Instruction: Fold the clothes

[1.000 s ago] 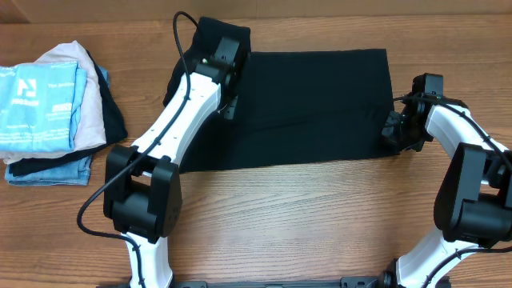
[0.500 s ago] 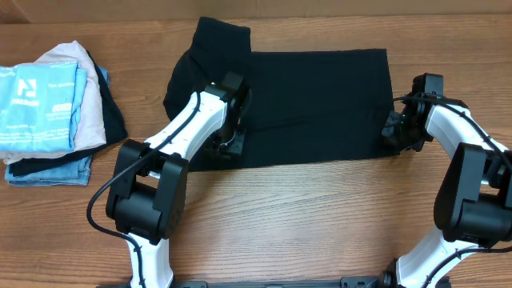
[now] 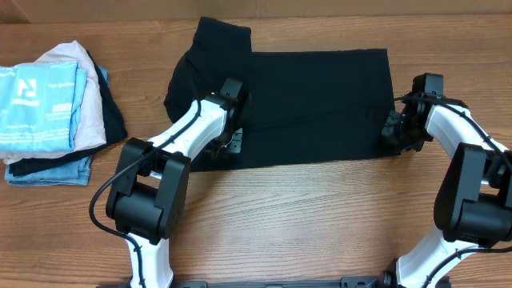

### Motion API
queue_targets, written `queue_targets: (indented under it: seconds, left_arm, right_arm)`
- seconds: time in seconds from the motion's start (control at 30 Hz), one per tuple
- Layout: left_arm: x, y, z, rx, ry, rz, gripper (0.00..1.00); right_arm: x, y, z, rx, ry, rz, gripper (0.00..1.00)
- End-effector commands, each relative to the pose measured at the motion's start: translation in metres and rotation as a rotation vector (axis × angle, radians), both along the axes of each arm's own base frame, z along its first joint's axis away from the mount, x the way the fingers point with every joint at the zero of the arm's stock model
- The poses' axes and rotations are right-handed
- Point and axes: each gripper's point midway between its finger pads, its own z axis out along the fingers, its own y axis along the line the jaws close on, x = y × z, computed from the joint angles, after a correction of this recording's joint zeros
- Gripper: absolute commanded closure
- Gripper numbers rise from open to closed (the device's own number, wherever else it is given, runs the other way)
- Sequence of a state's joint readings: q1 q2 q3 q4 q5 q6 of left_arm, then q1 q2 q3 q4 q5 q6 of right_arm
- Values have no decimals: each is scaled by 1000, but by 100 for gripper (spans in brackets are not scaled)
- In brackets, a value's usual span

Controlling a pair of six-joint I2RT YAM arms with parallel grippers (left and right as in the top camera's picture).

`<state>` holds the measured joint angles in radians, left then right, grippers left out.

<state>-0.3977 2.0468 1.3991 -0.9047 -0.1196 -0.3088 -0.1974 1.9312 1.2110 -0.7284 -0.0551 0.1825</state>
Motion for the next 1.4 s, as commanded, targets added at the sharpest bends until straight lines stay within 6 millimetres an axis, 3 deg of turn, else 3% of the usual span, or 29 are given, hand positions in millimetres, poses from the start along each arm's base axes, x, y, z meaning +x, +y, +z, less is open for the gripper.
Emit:
queue_targets:
  seconds: [0.0,0.27,0.43,0.73,0.8,0.9,0.97,1.03,1.1,1.17,1.3,1.37]
  left_arm:
    - [7,1,3,9,-35,12,96]
    - [33,5,22,48,-128,22,96]
    - [65,7,29,-5,-240,92,88]
    - [118,25,46,-80,-437,192,87]
    - [135,26,67,-107,-480,181,87]
    - [143,26,111,-95,-469,100,89]
    - [136,24,141,-54,-427,-32,86]
    - [117,7,150,-21,-345,-297,73]
    - [86,-9,137,17,-219,-482,60]
    - [63,-17,121,32,-134,-543,59]
    - [40,-41,81,44,-74,-735,60]
    - [31,-36,63,100,-40,-774,58]
  right_arm:
    - [-14,-15,-20,-40,69,-31,73]
    - [-14,-15,-20,-39,70,-31,72]
    - [-14,-15,-20,-40,70,-30,73]
    - [-14,-14,-20,-39,70,-29,69]
    - [-14,-14,-20,-39,70,-29,68]
    - [-14,-14,-20,-39,69,-29,68]
    - [-14,-14,-20,-38,69,-29,68]
    - [-12,-10,-19,-15,60,-25,68]
    - [-12,-10,-19,-15,60,-25,67]
    - [-12,-10,-19,-15,60,-25,67]
    - [-12,-10,-19,-15,60,-25,67]
    - [-12,-10,-19,-15,60,-25,67]
